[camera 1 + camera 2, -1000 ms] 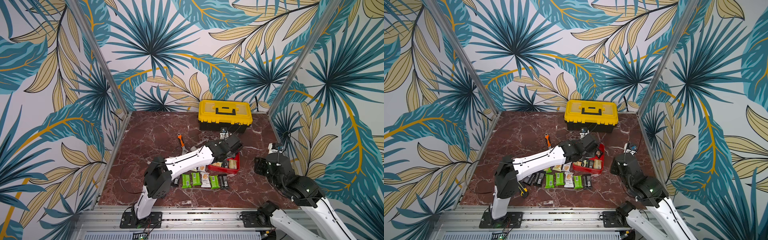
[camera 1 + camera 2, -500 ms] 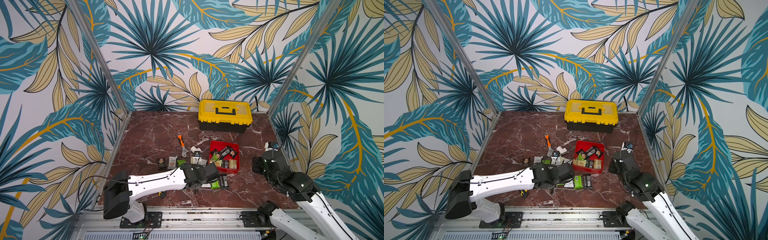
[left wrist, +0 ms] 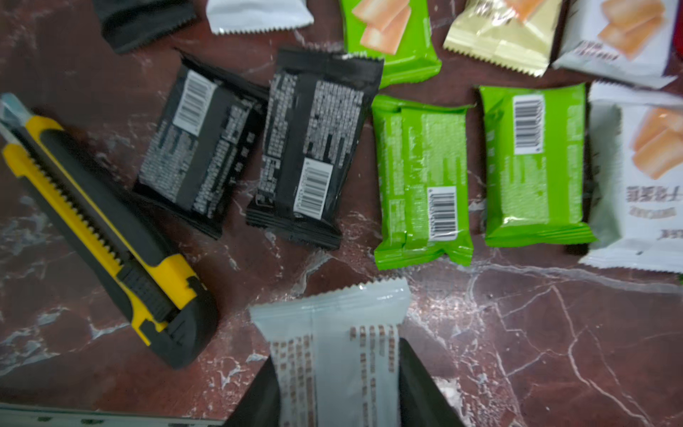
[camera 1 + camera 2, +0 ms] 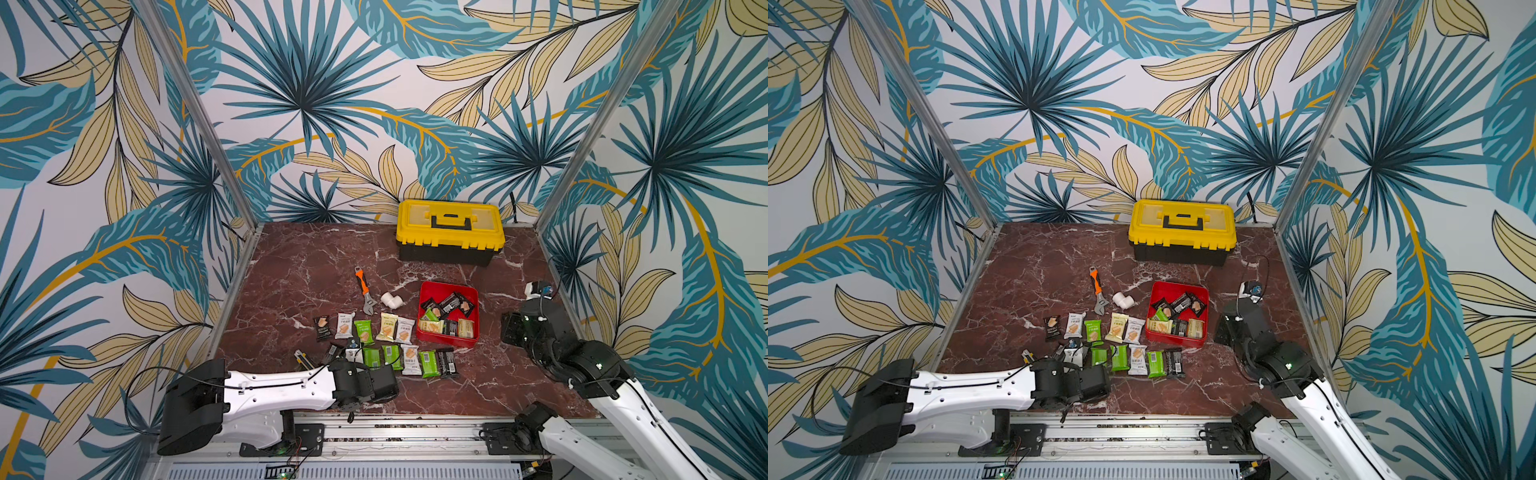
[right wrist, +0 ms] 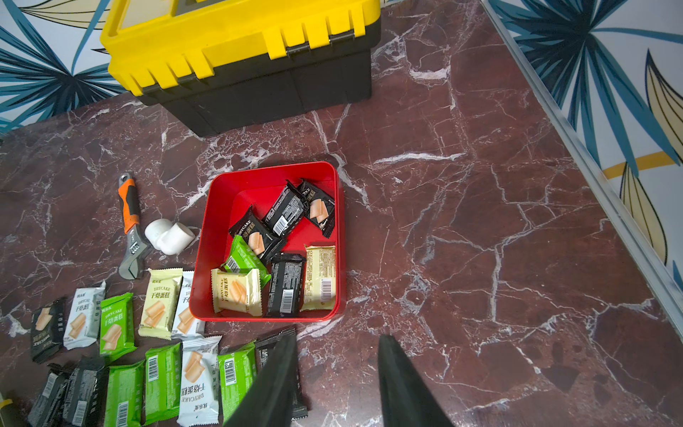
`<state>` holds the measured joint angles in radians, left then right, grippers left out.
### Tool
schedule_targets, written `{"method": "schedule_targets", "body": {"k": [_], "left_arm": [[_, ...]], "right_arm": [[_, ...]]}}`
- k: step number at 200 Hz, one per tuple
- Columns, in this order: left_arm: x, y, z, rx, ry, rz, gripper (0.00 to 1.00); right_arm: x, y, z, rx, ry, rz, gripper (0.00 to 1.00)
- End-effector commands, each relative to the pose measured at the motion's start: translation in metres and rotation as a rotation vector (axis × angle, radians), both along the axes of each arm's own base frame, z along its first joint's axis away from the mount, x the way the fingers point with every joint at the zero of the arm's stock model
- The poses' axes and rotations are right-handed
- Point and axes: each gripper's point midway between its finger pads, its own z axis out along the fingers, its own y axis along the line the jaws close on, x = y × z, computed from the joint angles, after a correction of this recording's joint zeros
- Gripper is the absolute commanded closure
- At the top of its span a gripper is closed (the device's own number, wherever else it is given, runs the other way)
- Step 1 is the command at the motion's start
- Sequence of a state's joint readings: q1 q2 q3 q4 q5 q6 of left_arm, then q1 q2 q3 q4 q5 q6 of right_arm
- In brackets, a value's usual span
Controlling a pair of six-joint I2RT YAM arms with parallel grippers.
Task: Take the cookies out of the storage box
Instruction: Place the cookie at the center of the board.
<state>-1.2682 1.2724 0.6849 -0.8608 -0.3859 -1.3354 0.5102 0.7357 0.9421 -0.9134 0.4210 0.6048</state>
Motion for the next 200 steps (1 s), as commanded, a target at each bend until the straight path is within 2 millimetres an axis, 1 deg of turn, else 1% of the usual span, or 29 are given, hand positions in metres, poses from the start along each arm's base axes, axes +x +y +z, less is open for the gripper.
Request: {"method": "schedule_targets", "body": {"k": [1, 25, 39, 60, 87, 107, 118, 131, 147, 171, 186, 200], "left_arm": [[-0.003, -0.01, -0.009, -0.067, 0.021, -0.002, 0.56], [0.001, -0.012, -0.016, -0.072, 0.028, -0.009, 0.56], [0.003, -0.013, -0.019, -0.059, 0.033, -0.016, 0.53], [0.006, -0.008, -0.026, -0.029, 0.047, -0.008, 0.5], [0.003, -0.006, -0.034, -0.013, 0.085, -0.015, 0.49], [0.004, -0.006, -0.032, 0.0, 0.088, -0.023, 0.44], [0.005, -0.006, -0.028, 0.002, 0.081, -0.027, 0.42], [0.007, -0.004, -0.019, 0.009, 0.063, -0.028, 0.4], [0.014, -0.003, 0.0, 0.005, 0.016, -0.023, 0.39], [0.035, -0.011, 0.045, -0.058, -0.127, -0.02, 0.37], [0.052, -0.017, 0.075, -0.124, -0.248, 0.003, 0.37], [0.068, -0.021, 0.097, -0.204, -0.368, 0.046, 0.37]], "right_arm": [[0.002, 0.002, -0.006, -0.006, 0.008, 0.008, 0.59], [0.003, 0.004, -0.006, -0.004, 0.012, 0.015, 0.59], [0.002, 0.004, -0.006, -0.001, 0.012, 0.016, 0.59], [0.002, 0.003, -0.007, -0.003, 0.013, 0.016, 0.59], [0.002, 0.003, -0.006, -0.004, 0.012, 0.018, 0.59], [0.002, 0.004, -0.006, -0.006, 0.011, 0.019, 0.59], [0.003, 0.004, -0.006, -0.009, 0.014, 0.021, 0.59], [0.003, 0.004, -0.006, -0.011, 0.014, 0.023, 0.59], [0.003, 0.005, -0.007, -0.01, 0.019, 0.028, 0.59], [0.006, 0.012, -0.011, -0.001, 0.038, 0.054, 0.59], [0.01, 0.021, -0.017, 0.013, 0.065, 0.081, 0.57], [0.015, 0.033, -0.025, 0.032, 0.101, 0.11, 0.56]]}}
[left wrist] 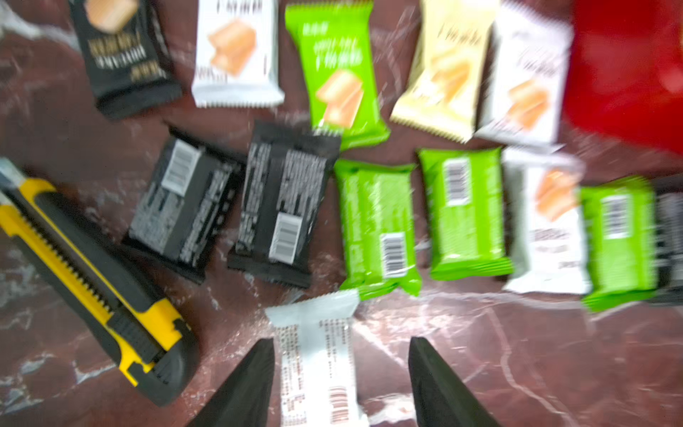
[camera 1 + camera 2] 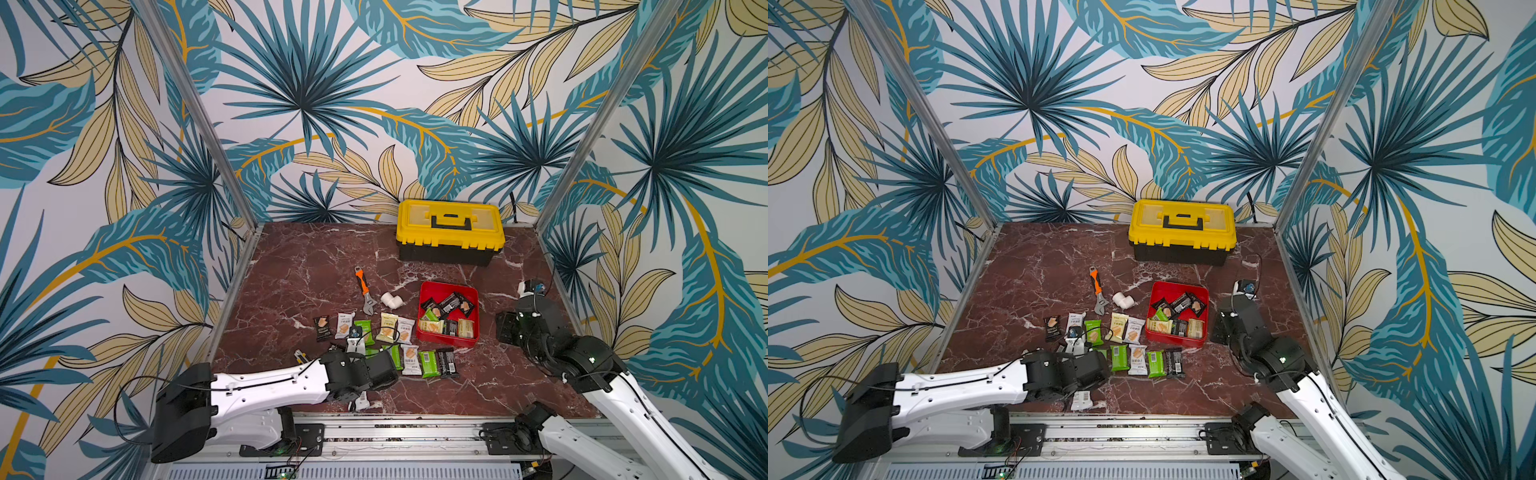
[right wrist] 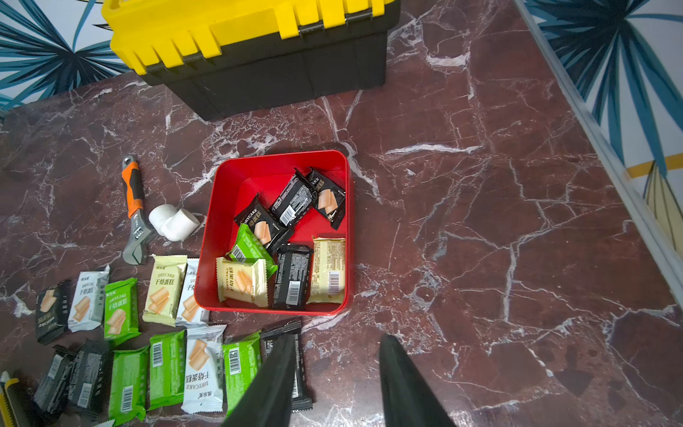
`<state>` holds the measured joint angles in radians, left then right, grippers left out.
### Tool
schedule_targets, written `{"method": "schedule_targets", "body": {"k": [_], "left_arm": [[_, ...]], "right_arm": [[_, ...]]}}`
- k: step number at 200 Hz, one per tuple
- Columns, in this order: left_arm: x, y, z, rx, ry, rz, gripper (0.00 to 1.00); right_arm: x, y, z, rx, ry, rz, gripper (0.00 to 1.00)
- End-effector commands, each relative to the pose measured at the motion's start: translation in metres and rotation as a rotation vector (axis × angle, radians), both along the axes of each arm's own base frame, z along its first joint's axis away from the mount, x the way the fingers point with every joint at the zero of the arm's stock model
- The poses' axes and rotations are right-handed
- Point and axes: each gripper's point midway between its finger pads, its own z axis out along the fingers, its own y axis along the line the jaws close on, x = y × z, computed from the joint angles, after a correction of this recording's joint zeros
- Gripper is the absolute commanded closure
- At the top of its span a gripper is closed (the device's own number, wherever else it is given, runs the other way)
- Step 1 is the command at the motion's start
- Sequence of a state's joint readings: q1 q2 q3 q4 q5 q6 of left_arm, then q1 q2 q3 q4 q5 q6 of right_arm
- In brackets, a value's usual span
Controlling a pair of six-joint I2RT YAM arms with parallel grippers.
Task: Take the cookies out of the storage box
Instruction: Place the cookie at the center of the board, then pick up the cookie from the storage box.
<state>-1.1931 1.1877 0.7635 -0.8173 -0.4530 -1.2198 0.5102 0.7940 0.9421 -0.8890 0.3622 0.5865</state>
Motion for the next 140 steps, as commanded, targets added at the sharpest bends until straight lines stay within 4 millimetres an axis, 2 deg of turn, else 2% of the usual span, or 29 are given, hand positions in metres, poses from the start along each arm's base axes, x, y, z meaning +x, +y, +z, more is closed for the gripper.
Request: {"method": "schedule_targets", "body": {"k": [1, 15, 37, 70, 92, 108, 140], "left_arm": [[0.034, -0.002, 0.052, -0.096, -0.235, 0.07, 0.37], [0.047, -0.007, 0.069, -0.196, -0.325, 0.105, 0.37], [0.064, -0.013, 0.084, -0.314, -0.408, 0.143, 0.37], [0.079, -0.012, 0.088, -0.376, -0.421, 0.195, 0.37], [0.083, -0.01, 0.086, -0.389, -0.406, 0.211, 0.37], [0.085, -0.009, 0.084, -0.396, -0.397, 0.217, 0.37], [0.087, -0.009, 0.081, -0.419, -0.387, 0.228, 0.38]], "right_arm": [[0.008, 0.019, -0.015, 0.027, 0.056, 0.058, 0.56], [0.015, 0.032, -0.025, 0.057, 0.103, 0.082, 0.54], [0.027, 0.058, -0.045, 0.104, 0.17, 0.148, 0.52], [0.043, 0.104, -0.073, 0.184, 0.257, 0.313, 0.49], [0.05, 0.126, -0.094, 0.217, 0.314, 0.388, 0.49], [0.057, 0.13, -0.106, 0.201, 0.328, 0.399, 0.48], [0.069, 0.122, -0.124, 0.174, 0.332, 0.377, 0.45]]}}
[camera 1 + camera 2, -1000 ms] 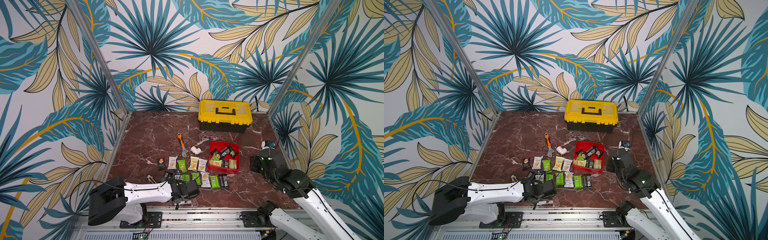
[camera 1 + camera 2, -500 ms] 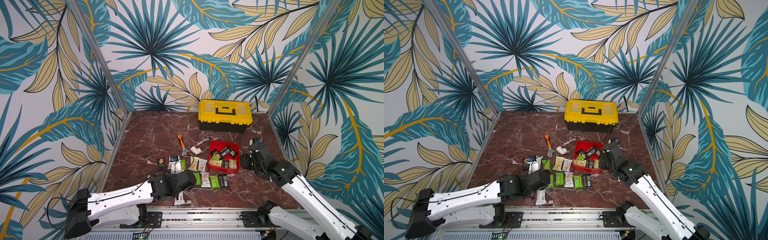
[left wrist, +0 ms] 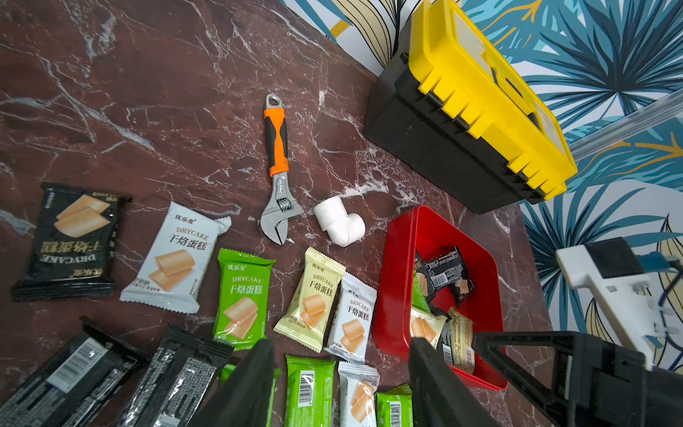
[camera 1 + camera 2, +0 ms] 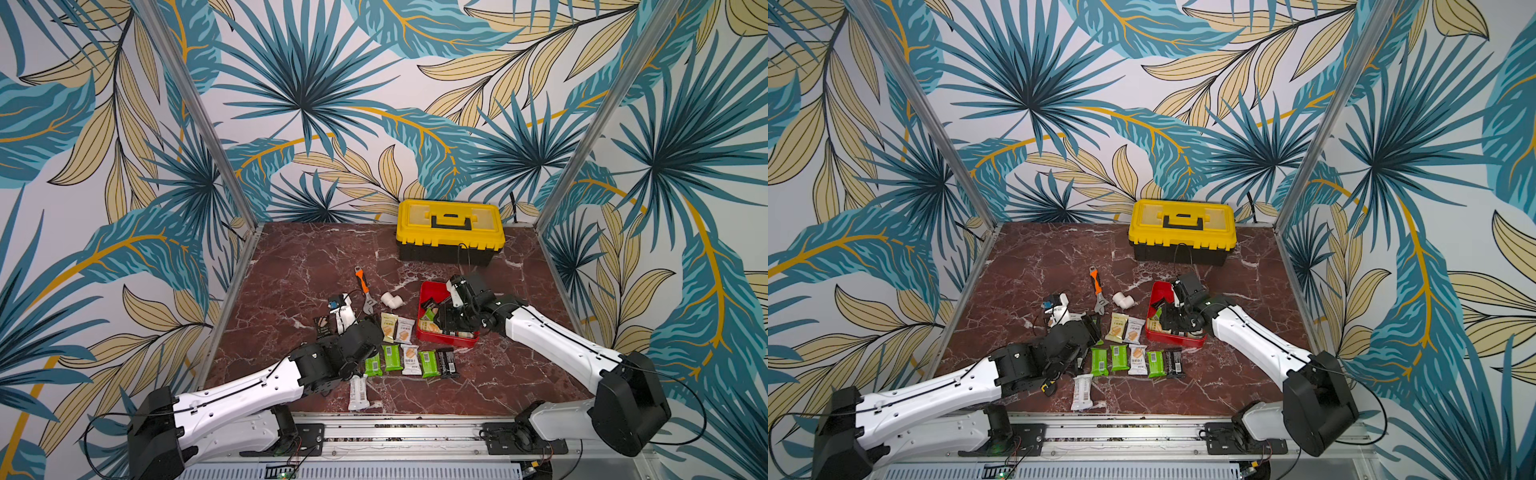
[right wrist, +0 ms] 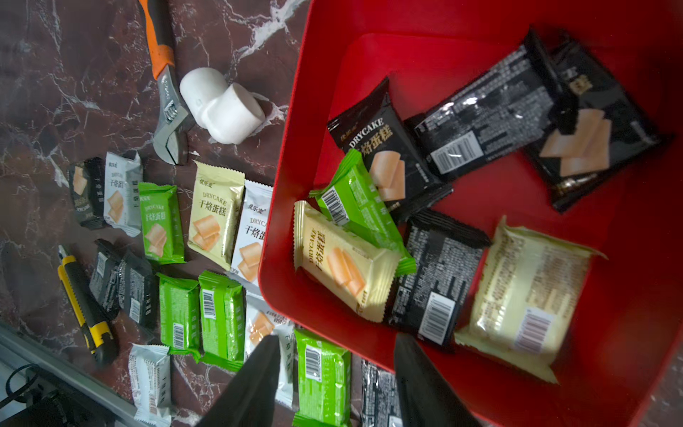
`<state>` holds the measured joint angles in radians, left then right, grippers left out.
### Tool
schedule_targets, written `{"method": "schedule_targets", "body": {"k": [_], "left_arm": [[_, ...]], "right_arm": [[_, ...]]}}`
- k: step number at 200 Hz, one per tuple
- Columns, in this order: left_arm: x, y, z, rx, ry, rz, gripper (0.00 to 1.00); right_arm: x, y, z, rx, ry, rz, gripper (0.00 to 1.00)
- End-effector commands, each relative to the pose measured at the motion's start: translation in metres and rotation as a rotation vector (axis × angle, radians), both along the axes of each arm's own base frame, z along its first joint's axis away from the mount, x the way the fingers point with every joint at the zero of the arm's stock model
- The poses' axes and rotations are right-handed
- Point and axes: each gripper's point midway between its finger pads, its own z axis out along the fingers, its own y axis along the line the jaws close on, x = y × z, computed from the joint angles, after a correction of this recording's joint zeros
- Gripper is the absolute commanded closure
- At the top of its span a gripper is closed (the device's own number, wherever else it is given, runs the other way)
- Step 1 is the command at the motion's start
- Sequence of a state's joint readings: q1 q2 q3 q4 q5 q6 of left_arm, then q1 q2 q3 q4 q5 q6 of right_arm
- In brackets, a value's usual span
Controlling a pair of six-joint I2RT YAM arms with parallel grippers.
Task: Take the cookies out of the storage box
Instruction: Pick up the cookie from the storage box.
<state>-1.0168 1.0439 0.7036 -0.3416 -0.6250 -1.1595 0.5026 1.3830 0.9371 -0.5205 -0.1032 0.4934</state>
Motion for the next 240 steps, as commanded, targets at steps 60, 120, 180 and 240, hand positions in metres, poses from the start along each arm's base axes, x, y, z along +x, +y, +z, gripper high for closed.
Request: {"method": "schedule_targets", "body": {"k": [60, 120, 180, 240], "left_arm": [[0.005, -0.008, -0.007, -0.051, 0.006, -0.017, 0.38], [0.007, -0.015, -0.011, 0.006, 0.039, -0.045, 0.39], [0.01, -0.023, -0.012, -0.001, 0.047, -0.054, 0.39], [0.012, -0.026, -0.013, 0.002, 0.055, -0.057, 0.39]], "right_arm": [[0.014, -0.004, -0.034, 0.073, 0.047, 0.025, 0.45], [0.013, -0.002, -0.059, 0.098, 0.114, 0.065, 0.43], [0.013, 0.017, -0.06, 0.194, 0.132, 0.147, 0.44], [0.014, 0.035, -0.053, 0.277, 0.148, 0.216, 0.5]]}}
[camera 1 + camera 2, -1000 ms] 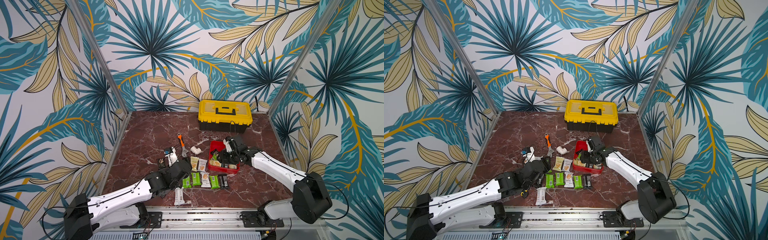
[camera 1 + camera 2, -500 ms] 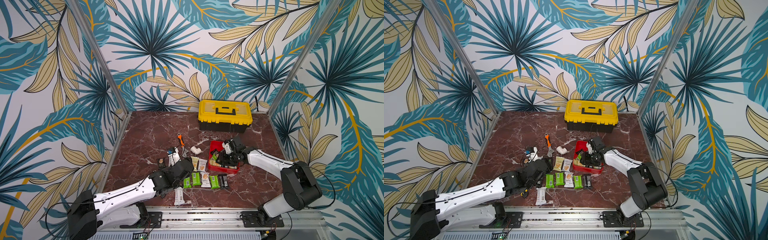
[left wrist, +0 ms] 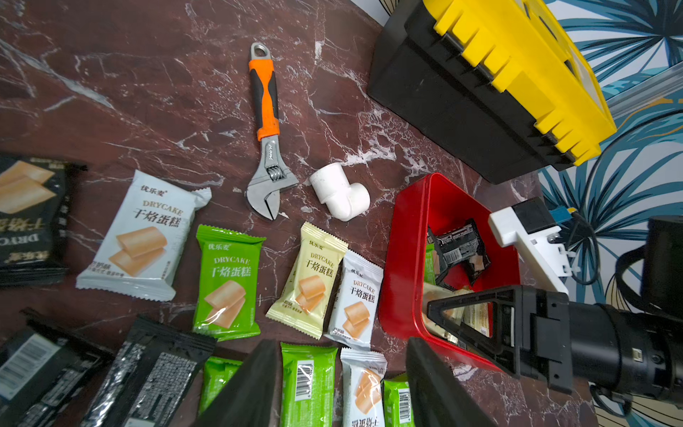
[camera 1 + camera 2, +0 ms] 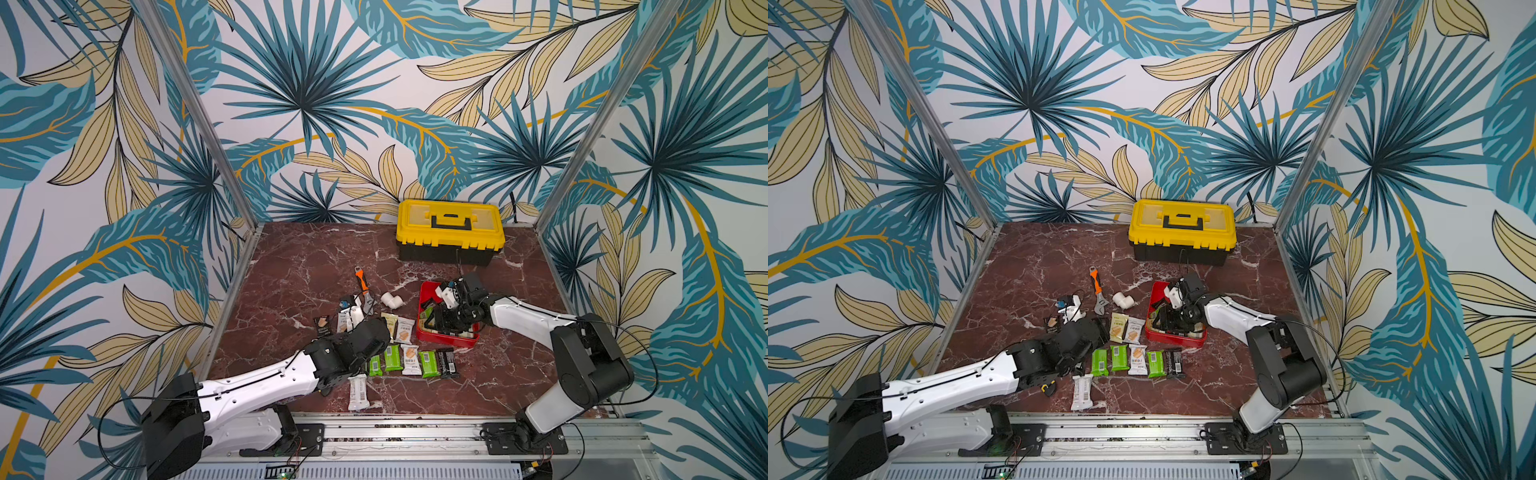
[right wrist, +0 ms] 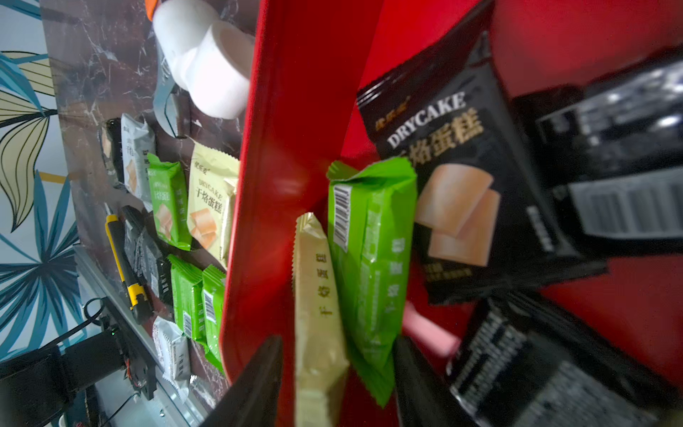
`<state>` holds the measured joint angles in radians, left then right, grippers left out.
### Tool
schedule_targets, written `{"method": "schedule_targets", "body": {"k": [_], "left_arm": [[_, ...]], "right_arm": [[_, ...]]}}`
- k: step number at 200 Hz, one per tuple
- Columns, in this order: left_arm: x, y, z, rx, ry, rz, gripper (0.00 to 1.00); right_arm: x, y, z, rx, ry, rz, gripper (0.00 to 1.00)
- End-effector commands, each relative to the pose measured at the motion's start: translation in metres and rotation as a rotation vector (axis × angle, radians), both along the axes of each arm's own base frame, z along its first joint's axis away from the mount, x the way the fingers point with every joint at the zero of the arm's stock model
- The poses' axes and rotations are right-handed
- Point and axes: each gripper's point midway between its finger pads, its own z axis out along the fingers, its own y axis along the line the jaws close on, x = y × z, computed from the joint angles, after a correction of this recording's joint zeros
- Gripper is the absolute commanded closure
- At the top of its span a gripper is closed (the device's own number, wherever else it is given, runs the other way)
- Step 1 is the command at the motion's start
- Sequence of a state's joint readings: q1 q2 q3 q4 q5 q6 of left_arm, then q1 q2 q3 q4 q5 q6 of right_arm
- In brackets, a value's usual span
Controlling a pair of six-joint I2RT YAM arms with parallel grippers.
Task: Take the cookies out of the storage box
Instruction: Pick up the cookie from the storage box.
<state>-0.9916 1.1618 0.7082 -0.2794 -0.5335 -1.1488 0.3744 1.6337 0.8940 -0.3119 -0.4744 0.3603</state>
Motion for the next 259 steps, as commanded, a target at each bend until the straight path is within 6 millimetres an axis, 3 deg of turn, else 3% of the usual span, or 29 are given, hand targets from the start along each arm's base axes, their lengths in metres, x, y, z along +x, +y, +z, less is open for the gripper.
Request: {"method": "schedule_targets", "body": {"k": [1, 26, 50, 86, 152, 259], "left_arm": [[0.006, -0.006, 0.015, -0.018, -0.019, -0.006, 0.39], [0.006, -0.007, 0.015, -0.019, -0.018, -0.007, 0.4], [0.006, -0.006, 0.015, -0.021, -0.019, -0.005, 0.4], [0.007, -0.006, 0.015, -0.02, -0.017, -0.002, 0.4], [0.006, -0.008, 0.01, -0.018, -0.003, -0.01, 0.4], [0.007, -0.008, 0.011, -0.023, -0.002, -0.005, 0.4]], "right_arm": [[0.003, 0.012, 0.005, 0.061, -0.007, 0.051, 0.5], [0.006, 0.012, 0.002, 0.048, -0.004, 0.046, 0.52], [0.015, 0.0, 0.002, -0.035, -0.029, 0.002, 0.53], [0.021, -0.014, 0.024, -0.095, -0.095, -0.039, 0.53], [0.011, -0.004, 0.012, -0.03, -0.04, -0.02, 0.57], [0.019, 0.013, -0.002, 0.015, -0.012, 0.022, 0.61]]}}
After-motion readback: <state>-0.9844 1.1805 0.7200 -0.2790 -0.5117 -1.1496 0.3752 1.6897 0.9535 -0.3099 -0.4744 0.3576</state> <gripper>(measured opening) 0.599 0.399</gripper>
